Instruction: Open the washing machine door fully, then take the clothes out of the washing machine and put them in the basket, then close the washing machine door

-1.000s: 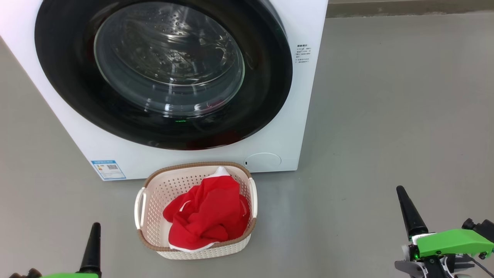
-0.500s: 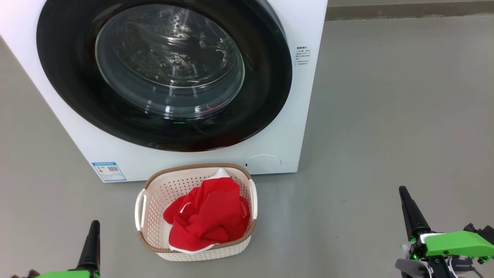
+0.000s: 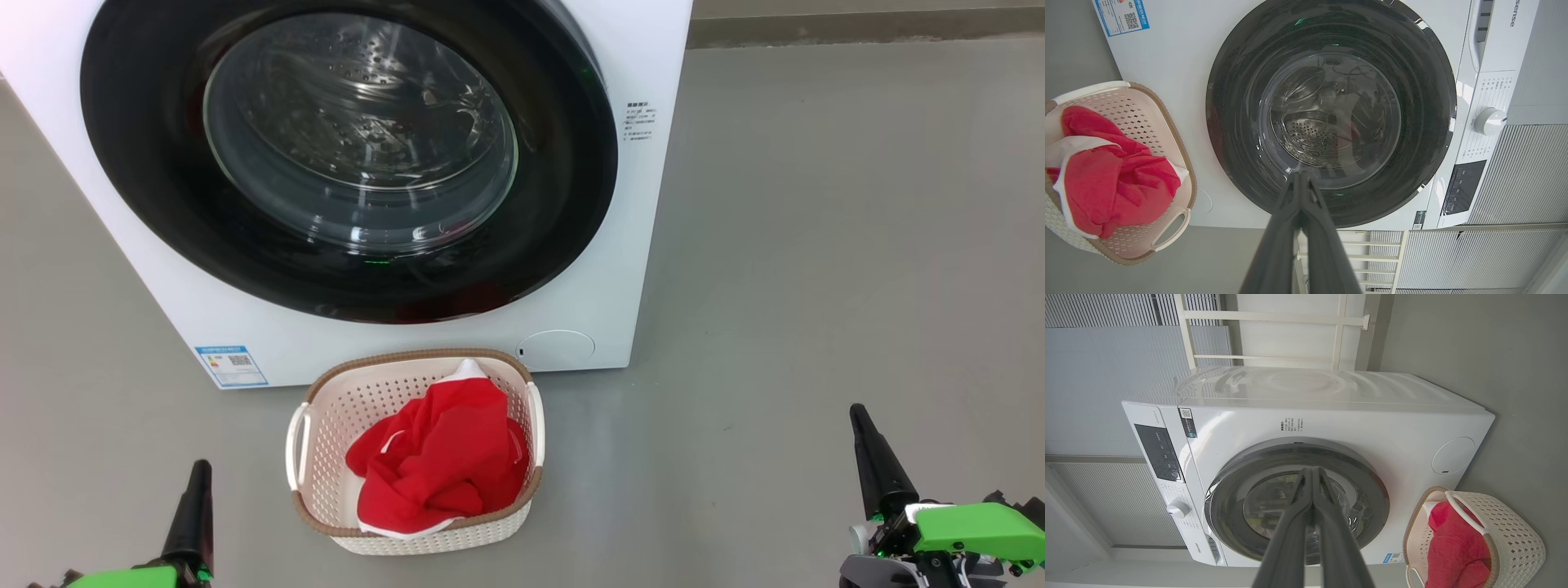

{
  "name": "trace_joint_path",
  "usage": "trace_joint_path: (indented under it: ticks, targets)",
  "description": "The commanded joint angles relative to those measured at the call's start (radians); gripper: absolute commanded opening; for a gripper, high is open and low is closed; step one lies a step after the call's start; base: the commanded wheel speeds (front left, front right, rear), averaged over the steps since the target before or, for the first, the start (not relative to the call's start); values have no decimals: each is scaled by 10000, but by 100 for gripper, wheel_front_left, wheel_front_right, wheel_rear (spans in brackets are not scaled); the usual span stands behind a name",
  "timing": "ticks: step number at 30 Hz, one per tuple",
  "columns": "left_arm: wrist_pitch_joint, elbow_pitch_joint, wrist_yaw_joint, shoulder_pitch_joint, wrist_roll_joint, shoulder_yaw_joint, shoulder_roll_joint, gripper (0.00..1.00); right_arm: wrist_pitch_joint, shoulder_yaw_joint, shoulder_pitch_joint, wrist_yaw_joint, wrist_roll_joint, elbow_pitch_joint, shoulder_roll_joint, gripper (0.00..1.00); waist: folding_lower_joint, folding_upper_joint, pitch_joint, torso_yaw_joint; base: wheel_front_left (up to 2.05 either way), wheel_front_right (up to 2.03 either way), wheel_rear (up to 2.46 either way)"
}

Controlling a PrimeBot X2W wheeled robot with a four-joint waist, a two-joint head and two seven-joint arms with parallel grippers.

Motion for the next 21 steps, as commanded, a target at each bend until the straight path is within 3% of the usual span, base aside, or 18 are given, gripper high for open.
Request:
trace_joint_path:
  ticks: [1, 21]
  targets:
    - [57, -194, -105, -401, -40, 348, 152, 0, 42, 166, -98, -9, 83, -306, -11, 0, 0, 0, 0, 0, 0, 0, 0]
    - [65, -194, -105, -402, -32, 357, 145, 0, 63, 141, -100, -9, 62, -304, 6, 0, 0, 0, 0, 0, 0, 0, 0]
